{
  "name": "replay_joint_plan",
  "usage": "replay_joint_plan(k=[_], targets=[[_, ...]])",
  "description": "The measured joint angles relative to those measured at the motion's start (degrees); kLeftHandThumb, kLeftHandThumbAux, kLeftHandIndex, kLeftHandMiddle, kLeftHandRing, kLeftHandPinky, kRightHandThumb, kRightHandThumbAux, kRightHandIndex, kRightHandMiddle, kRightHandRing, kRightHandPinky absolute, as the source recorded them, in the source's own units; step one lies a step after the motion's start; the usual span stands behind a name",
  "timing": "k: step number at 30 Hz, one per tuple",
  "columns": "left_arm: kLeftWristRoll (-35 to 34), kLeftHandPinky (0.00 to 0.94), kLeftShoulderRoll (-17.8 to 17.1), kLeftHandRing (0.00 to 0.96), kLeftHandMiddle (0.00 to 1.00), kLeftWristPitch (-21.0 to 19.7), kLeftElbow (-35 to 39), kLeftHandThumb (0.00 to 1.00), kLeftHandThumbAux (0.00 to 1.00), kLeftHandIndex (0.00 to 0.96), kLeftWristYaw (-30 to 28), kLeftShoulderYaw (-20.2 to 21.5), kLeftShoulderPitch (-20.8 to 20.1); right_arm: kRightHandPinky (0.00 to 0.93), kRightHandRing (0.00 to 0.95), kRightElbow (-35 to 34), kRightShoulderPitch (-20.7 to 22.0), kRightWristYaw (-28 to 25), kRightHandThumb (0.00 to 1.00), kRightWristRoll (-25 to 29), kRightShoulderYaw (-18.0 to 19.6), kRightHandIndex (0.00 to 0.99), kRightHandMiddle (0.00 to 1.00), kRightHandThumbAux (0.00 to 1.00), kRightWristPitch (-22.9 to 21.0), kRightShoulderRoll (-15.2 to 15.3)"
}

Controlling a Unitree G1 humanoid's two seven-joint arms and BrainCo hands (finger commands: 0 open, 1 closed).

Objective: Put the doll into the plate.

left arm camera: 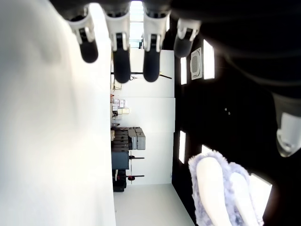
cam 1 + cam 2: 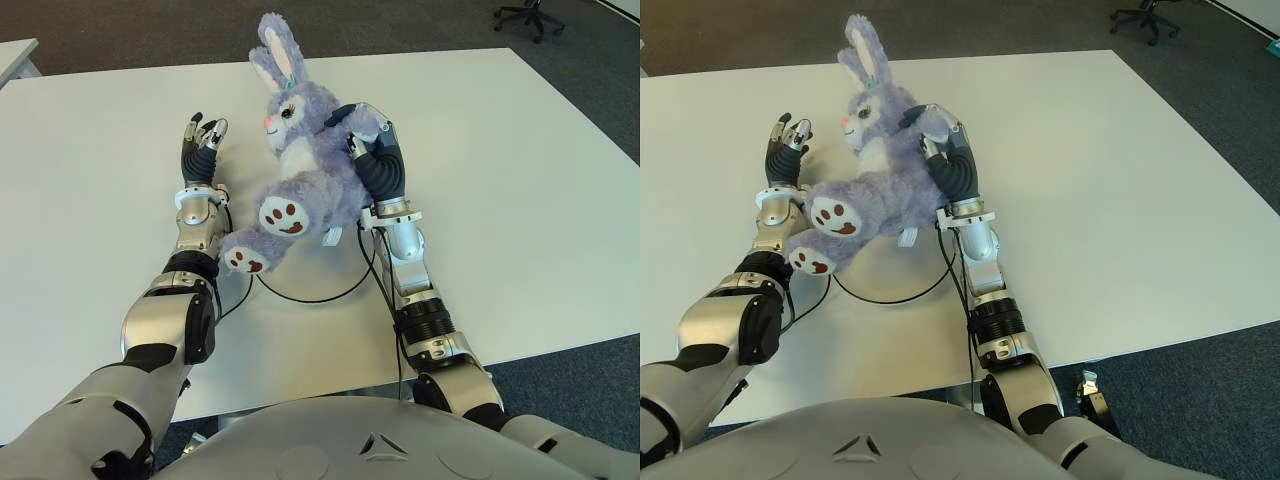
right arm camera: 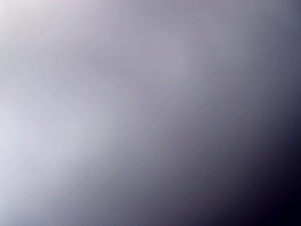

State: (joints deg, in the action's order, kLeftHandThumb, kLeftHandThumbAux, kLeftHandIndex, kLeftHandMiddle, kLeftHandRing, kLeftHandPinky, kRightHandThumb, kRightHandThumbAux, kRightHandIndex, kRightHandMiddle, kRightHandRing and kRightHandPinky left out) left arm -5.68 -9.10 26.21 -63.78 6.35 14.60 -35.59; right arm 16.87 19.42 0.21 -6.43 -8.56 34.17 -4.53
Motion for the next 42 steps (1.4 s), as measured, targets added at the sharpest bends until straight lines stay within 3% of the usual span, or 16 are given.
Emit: replay_joint_plan(k=[11,28,42], targets=[[0.1,0.173,0.0,0.192,0.192,0.0,0.0,0.000,0.446,0.059,0.0,0.0,0.0,0.540,0.554,-1.6,-0.9,-2.1,1.000,0.6,-0.6,0.337,0.462,0.668,-0.1,0.2],[0.0,0.116,0.0,0.173,0.179,0.0,0.0,0.000,0.443,0.047,0.0,0.0,0.0,0.621,0.570,-1.7,-1.2,-5.0,1.000,3.6,-1.4,0.365,0.467,0.663,0.0,0.3],[0.1,0.121,0.1,0.172,0.181,0.0,0.0,0.000,0.451,0.051,0.0,0.0,0.1,0.613,0.571,-1.5,-1.3,-4.8,1.000,3.4,-1.4,0.365,0.469,0.663,1.1,0.3]])
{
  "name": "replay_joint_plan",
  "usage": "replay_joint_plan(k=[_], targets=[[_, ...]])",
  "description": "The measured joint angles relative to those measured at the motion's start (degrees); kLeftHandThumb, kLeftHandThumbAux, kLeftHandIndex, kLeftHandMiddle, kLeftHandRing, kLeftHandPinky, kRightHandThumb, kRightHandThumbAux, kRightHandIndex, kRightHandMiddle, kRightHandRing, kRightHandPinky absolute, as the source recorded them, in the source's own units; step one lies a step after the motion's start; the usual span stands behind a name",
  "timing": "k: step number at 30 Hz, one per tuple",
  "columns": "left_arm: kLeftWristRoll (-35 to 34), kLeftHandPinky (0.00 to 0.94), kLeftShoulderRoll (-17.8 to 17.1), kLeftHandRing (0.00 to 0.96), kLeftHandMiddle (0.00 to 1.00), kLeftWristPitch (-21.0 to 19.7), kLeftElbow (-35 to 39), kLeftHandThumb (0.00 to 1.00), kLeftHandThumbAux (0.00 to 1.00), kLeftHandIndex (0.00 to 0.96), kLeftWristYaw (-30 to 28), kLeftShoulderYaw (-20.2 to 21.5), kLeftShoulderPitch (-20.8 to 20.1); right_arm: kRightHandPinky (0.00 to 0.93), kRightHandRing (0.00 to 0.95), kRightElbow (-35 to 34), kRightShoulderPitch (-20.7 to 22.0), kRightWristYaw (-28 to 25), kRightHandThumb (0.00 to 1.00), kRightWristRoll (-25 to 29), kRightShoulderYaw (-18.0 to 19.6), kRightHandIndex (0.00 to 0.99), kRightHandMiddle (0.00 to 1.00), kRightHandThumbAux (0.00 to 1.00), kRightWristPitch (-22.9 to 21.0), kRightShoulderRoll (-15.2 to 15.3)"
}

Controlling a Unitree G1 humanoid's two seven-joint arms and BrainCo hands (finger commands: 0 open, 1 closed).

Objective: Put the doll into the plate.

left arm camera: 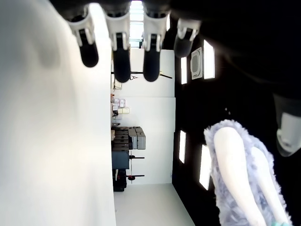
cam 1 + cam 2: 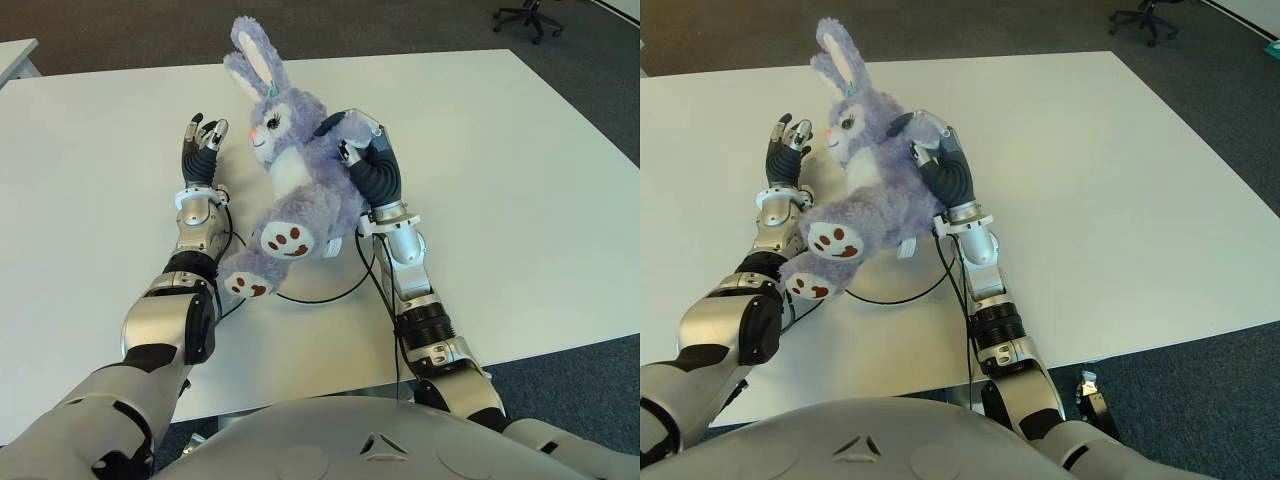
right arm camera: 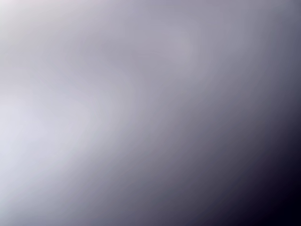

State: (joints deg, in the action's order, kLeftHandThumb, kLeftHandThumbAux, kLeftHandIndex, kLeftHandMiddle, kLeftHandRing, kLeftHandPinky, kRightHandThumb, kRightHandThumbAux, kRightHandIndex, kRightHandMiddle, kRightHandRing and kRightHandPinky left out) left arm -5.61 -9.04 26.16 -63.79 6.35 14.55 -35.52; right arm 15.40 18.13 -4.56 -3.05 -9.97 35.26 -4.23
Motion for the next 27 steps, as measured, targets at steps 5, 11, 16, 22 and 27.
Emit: replay_joint_plan(k=[5,11,16,22,27], targets=[[0.0,0.145,0.0,0.182,0.185,0.0,0.0,0.000,0.449,0.047,0.0,0.0,0.0,0.584,0.550,0.0,0.0,0.7,1.000,-0.7,0.0,0.347,0.458,0.666,0.2,0.0],[0.0,0.141,0.0,0.189,0.189,-0.1,0.0,0.000,0.452,0.049,0.0,0.0,0.0,0.500,0.476,0.0,0.0,1.6,1.000,-1.6,0.0,0.381,0.502,0.663,0.2,0.0],[0.0,0.137,0.0,0.186,0.188,-0.1,0.0,0.000,0.453,0.052,0.0,0.0,0.0,0.472,0.453,-0.2,-0.1,2.3,1.000,-2.2,0.0,0.392,0.517,0.663,0.1,0.0],[0.0,0.142,0.1,0.180,0.184,-0.1,0.1,0.000,0.454,0.052,0.0,0.0,0.1,0.469,0.467,-0.4,-0.2,2.6,1.000,-2.4,-0.1,0.380,0.522,0.665,-0.3,0.1],[0.0,0.132,0.1,0.173,0.175,-0.1,0.1,0.000,0.453,0.050,0.0,0.0,0.1,0.448,0.460,-0.2,-0.2,2.7,1.000,-3.0,-0.2,0.380,0.536,0.665,-1.1,0.1]])
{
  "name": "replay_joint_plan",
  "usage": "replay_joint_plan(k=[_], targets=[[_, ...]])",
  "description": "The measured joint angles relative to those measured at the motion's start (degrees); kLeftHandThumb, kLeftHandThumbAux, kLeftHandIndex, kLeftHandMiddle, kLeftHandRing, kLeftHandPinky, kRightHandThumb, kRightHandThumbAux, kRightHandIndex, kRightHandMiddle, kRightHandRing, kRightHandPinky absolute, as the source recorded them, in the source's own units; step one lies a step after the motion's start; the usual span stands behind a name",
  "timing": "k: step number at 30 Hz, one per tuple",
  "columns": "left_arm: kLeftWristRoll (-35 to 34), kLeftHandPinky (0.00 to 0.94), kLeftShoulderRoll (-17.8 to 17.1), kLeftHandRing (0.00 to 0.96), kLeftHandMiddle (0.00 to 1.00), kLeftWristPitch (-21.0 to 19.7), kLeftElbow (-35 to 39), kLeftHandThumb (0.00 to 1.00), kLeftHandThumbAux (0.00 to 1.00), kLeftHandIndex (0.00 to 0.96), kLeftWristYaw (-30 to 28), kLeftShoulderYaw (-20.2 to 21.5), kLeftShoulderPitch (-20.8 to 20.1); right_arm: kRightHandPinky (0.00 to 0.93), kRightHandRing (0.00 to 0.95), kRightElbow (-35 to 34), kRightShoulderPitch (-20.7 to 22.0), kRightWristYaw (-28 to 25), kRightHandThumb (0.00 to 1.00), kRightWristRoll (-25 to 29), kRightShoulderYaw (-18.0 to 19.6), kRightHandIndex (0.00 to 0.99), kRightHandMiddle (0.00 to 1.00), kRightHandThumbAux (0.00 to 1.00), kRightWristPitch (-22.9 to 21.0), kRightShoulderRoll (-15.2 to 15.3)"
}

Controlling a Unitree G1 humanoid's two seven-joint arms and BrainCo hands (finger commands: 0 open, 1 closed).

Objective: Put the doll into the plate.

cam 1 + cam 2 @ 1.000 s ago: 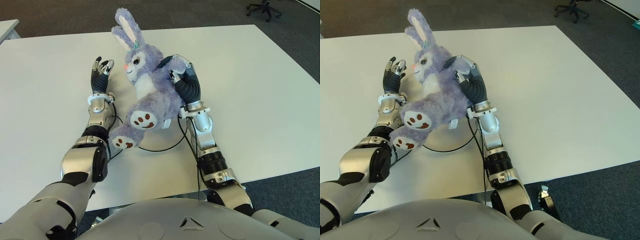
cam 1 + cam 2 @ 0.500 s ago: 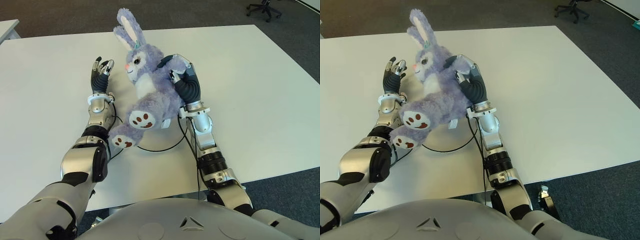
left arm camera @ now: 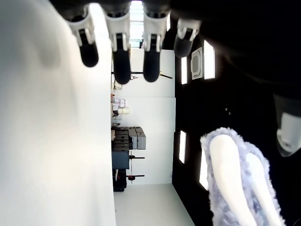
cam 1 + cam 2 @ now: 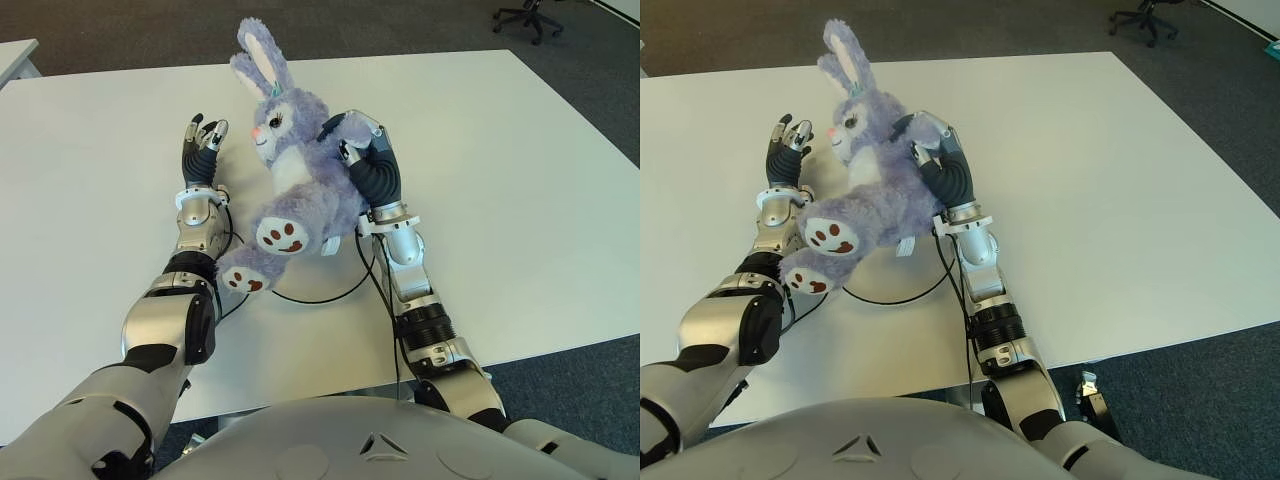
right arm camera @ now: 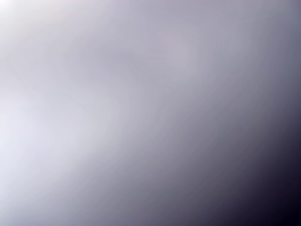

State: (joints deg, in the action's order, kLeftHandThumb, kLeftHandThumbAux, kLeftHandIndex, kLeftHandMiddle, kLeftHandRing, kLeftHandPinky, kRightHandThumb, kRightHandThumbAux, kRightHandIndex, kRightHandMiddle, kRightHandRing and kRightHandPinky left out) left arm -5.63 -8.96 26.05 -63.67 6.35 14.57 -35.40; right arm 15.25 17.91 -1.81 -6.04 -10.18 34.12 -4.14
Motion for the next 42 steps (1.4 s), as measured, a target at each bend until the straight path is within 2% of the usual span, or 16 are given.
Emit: replay_joint_plan(k=[1,3,6,9,16,35,37,39,40,42], targets=[[0.0,0.126,0.0,0.170,0.173,0.0,0.0,0.000,0.452,0.050,0.0,0.0,0.0,0.503,0.538,0.1,0.0,0.0,1.000,-0.3,0.0,0.349,0.489,0.667,-0.1,0.0],[0.0,0.139,0.0,0.169,0.171,0.0,0.0,0.000,0.451,0.050,0.0,0.0,0.0,0.519,0.562,0.5,0.0,0.1,1.000,-0.5,0.0,0.338,0.475,0.668,-0.5,0.0],[0.0,0.201,0.0,0.186,0.176,0.0,0.0,0.000,0.453,0.050,0.0,0.0,0.1,0.526,0.564,1.5,0.2,0.2,1.000,-0.7,0.0,0.335,0.472,0.668,-0.5,0.0],[0.0,0.206,0.0,0.194,0.180,0.0,0.0,0.000,0.453,0.051,0.0,0.0,0.1,0.526,0.564,2.8,0.6,0.2,1.000,-0.7,0.0,0.335,0.473,0.669,-0.5,0.0],[0.0,0.138,0.0,0.186,0.183,0.2,0.1,0.000,0.453,0.051,0.0,0.0,0.3,0.517,0.567,5.1,1.2,0.4,1.000,-0.7,0.1,0.334,0.473,0.669,-0.5,0.1],[0.1,0.109,0.0,0.187,0.190,0.5,0.3,0.000,0.465,0.045,0.0,-0.2,0.5,0.532,0.561,8.7,2.4,1.0,1.000,-0.7,0.1,0.335,0.469,0.668,-0.3,0.0],[0.1,0.109,0.1,0.178,0.184,0.5,0.3,0.000,0.459,0.046,0.0,-0.2,0.6,0.458,0.473,9.6,2.7,1.1,1.000,-0.7,0.1,0.372,0.530,0.666,-0.1,0.0],[0.1,0.106,0.1,0.174,0.182,0.5,0.3,0.000,0.455,0.045,0.0,-0.2,0.6,0.448,0.463,10.6,3.0,1.1,1.000,-0.7,0.2,0.376,0.538,0.666,0.3,0.1],[0.1,0.111,0.1,0.175,0.185,0.5,0.3,0.000,0.456,0.050,0.0,-0.2,0.6,0.504,0.541,11.2,3.2,1.1,1.000,-0.7,0.2,0.346,0.490,0.668,0.6,0.1],[0.1,0.113,0.2,0.176,0.186,0.5,0.4,0.000,0.456,0.052,0.0,-0.3,0.7,0.519,0.564,12.1,3.5,1.1,1.000,-0.7,0.2,0.336,0.476,0.669,1.0,0.1]])
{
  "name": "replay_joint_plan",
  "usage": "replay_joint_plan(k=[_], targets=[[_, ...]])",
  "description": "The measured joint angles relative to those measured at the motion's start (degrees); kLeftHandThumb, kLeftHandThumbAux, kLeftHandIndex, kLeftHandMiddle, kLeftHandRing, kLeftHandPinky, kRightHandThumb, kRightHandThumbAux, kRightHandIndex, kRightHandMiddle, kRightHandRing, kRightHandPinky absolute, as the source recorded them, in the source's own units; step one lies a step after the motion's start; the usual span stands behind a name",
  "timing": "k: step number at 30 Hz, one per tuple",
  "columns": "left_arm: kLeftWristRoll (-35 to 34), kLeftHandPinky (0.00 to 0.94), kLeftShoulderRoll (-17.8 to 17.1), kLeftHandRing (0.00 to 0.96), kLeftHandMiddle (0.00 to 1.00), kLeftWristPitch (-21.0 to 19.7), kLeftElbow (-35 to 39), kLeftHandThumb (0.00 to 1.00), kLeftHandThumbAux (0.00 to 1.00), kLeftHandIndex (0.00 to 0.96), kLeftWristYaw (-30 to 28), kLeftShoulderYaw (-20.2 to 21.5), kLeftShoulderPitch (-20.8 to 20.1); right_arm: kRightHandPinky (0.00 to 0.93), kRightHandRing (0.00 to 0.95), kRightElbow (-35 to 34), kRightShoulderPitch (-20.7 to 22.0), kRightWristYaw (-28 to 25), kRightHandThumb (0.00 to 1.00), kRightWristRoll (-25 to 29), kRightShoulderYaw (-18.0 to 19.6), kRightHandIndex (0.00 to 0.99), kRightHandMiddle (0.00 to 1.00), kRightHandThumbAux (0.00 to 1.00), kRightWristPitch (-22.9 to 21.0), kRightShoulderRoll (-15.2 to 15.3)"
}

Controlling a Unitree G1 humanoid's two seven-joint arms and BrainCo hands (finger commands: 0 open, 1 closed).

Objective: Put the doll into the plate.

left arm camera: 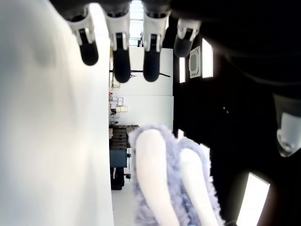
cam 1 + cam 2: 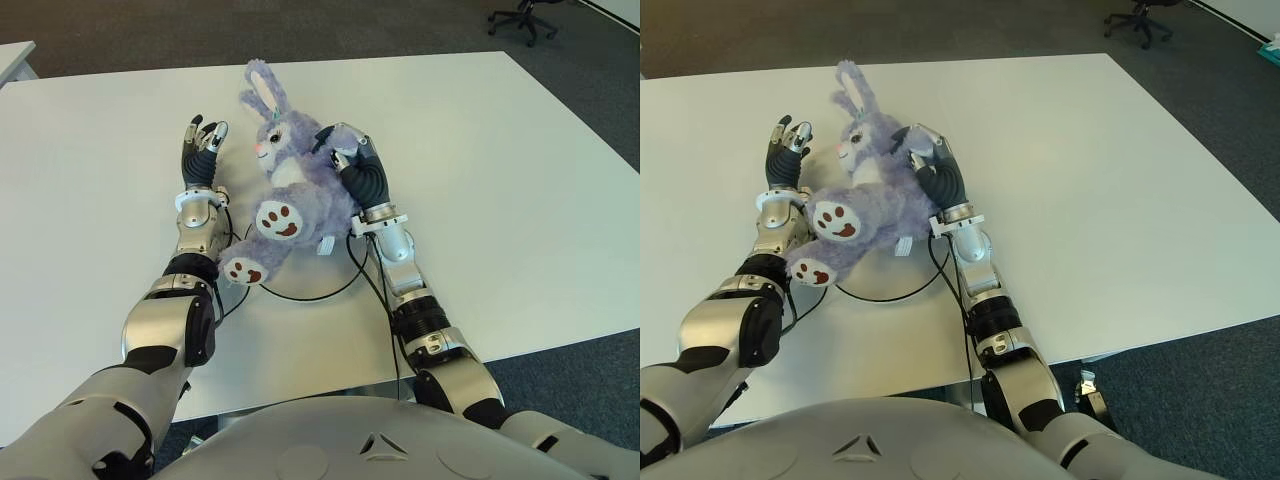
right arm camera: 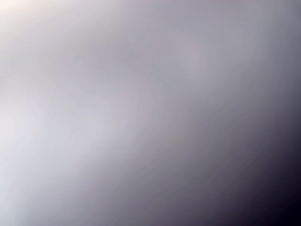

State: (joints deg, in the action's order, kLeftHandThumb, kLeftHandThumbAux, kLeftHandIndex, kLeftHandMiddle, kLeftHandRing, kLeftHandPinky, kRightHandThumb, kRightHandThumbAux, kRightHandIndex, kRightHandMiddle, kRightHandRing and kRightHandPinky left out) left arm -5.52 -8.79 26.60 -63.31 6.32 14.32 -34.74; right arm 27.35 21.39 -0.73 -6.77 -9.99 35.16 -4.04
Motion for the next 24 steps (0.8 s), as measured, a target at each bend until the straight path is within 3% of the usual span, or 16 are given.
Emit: replay_joint_plan(k=[4,12,13,14,24], targets=[[0.0,0.112,0.1,0.179,0.189,0.0,0.1,0.000,0.462,0.054,0.0,0.0,0.1,0.447,0.466,0.6,0.3,0.0,1.000,0.0,0.1,0.375,0.539,0.666,0.7,0.0],[0.0,0.110,0.1,0.186,0.198,0.0,0.2,0.000,0.462,0.052,0.0,0.0,0.4,0.444,0.464,1.7,0.9,0.2,1.000,0.0,0.2,0.376,0.546,0.666,1.8,-0.1],[0.0,0.095,0.1,0.182,0.198,0.0,0.3,0.000,0.462,0.059,0.0,0.0,0.4,0.638,0.477,1.7,1.0,0.2,0.963,0.0,0.2,0.376,0.545,0.660,1.9,-0.1],[0.0,0.091,0.1,0.181,0.198,0.0,0.3,0.000,0.462,0.061,0.0,0.0,0.4,0.687,0.481,1.8,1.0,0.3,0.954,0.0,0.2,0.376,0.545,0.658,2.0,-0.1],[0.0,0.103,0.1,0.161,0.176,0.0,0.9,0.000,0.458,0.044,0.0,-0.1,0.8,0.693,0.482,1.9,1.0,0.6,0.951,-0.2,0.1,0.378,0.546,0.657,2.3,-0.2]])
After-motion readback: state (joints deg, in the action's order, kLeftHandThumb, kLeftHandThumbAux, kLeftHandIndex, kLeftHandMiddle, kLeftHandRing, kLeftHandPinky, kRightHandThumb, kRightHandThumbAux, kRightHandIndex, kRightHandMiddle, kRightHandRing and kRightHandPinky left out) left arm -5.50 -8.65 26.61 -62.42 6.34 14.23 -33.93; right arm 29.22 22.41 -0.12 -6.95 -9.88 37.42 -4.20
